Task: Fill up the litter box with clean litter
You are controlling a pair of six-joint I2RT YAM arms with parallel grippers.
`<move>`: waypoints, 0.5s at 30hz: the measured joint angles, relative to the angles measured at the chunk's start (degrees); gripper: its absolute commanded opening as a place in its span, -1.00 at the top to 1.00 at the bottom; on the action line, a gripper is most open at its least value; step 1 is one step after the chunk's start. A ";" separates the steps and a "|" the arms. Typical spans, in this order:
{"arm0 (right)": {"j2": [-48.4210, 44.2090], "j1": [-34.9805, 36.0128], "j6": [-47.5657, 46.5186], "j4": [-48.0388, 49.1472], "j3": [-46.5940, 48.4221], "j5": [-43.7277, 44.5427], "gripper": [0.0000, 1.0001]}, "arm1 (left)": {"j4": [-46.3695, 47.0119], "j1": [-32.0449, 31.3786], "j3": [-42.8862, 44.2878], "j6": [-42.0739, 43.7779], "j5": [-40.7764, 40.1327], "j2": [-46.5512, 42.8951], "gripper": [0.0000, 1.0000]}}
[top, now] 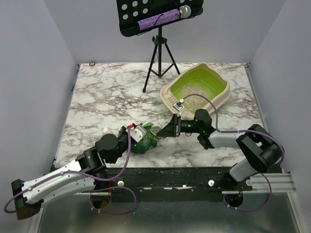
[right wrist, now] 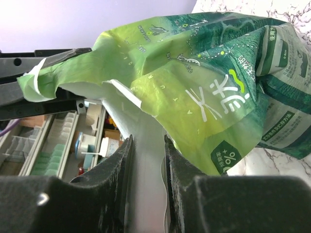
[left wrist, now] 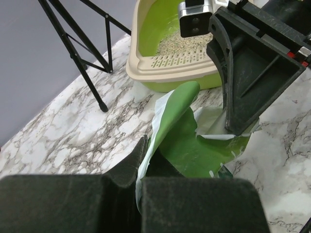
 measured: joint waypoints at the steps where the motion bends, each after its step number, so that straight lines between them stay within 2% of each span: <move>1: -0.37 -0.22 0.63 0.61 -0.52 0.11 0.99 | 0.00 0.00 0.00 0.02 0.17 -0.17 1.00; 15: -9.81 -5.53 8.31 10.69 -9.92 1.40 0.99 | 0.28 0.00 -0.13 0.44 2.14 -1.66 1.00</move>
